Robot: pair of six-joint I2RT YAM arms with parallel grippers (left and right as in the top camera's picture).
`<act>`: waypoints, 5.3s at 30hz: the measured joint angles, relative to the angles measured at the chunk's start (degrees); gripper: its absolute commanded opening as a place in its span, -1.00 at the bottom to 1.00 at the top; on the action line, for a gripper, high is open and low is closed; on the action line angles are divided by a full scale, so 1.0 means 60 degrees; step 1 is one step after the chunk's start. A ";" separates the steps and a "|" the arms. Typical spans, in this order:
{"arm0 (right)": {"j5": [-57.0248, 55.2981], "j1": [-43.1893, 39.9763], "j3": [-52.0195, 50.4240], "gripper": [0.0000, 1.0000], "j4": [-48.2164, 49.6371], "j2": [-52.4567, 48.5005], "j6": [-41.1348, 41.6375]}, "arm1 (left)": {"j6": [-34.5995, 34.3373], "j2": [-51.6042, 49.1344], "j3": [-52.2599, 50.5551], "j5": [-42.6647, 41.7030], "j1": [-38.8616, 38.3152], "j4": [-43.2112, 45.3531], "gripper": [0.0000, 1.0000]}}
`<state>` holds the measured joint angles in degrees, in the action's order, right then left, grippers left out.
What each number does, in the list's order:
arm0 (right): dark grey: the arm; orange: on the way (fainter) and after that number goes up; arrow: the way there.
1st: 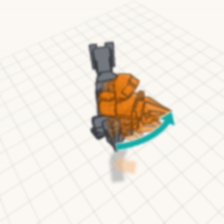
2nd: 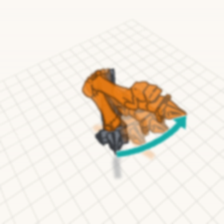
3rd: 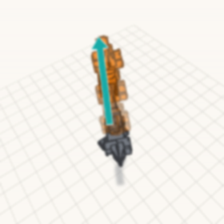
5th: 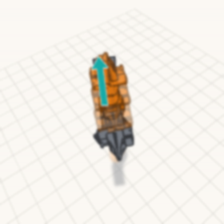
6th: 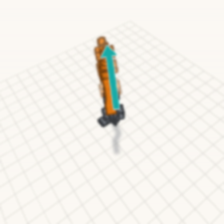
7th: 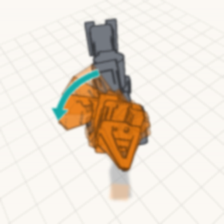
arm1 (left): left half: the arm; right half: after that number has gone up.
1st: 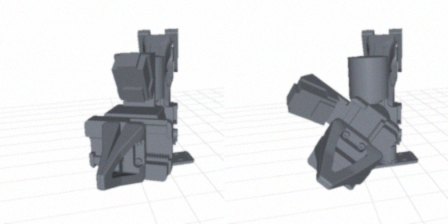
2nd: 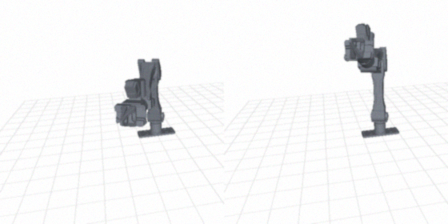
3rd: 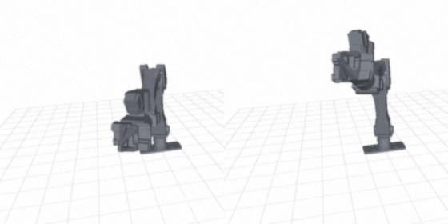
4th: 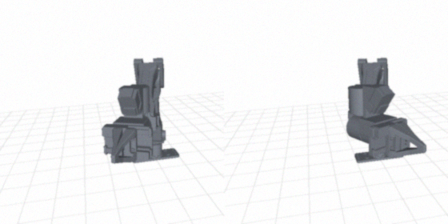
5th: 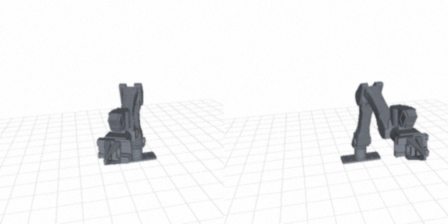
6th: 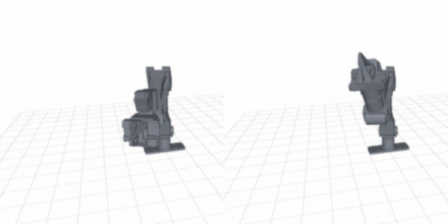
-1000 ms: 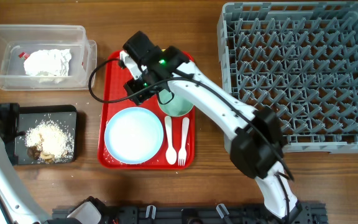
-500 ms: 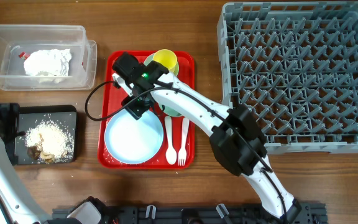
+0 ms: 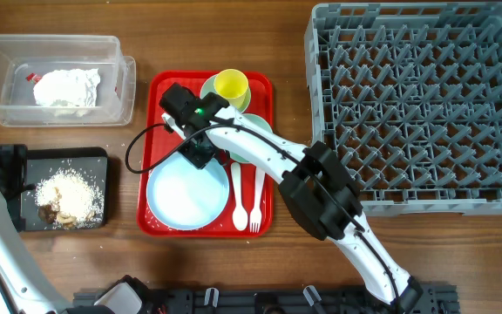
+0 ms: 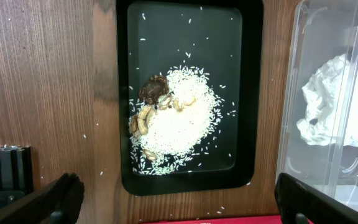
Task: Sort waste into correct bins and load items into the dishwasher rack
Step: 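Lift the plate and carry it right into the rack's back row, then release the plate upright and raise the right gripper, then move the right gripper to the light-blue bowl and grip its rim, then carry the bowl right and lower it upside down into the rack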
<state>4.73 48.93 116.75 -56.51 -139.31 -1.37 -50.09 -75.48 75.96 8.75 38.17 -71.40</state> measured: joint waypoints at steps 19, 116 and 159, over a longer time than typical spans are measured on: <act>-0.0015 -0.0025 0.0896 -0.91 -0.0758 0.0047 0.0535 | 0.0000 0.0000 0.0000 0.0000 0.0000 0.0000 1.00; -0.0492 -0.0448 0.0423 0.12 -0.1734 0.0758 0.1501 | 0.0000 0.0000 0.0000 0.0000 0.0000 0.0000 1.00; -0.0696 -0.0466 0.0634 -0.91 -0.2703 0.0444 0.2823 | 0.0000 0.0000 0.0000 0.0000 0.0000 0.0000 1.00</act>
<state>0.56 46.13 120.55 -72.73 -136.64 15.57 -50.09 -75.48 75.96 8.75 38.17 -71.40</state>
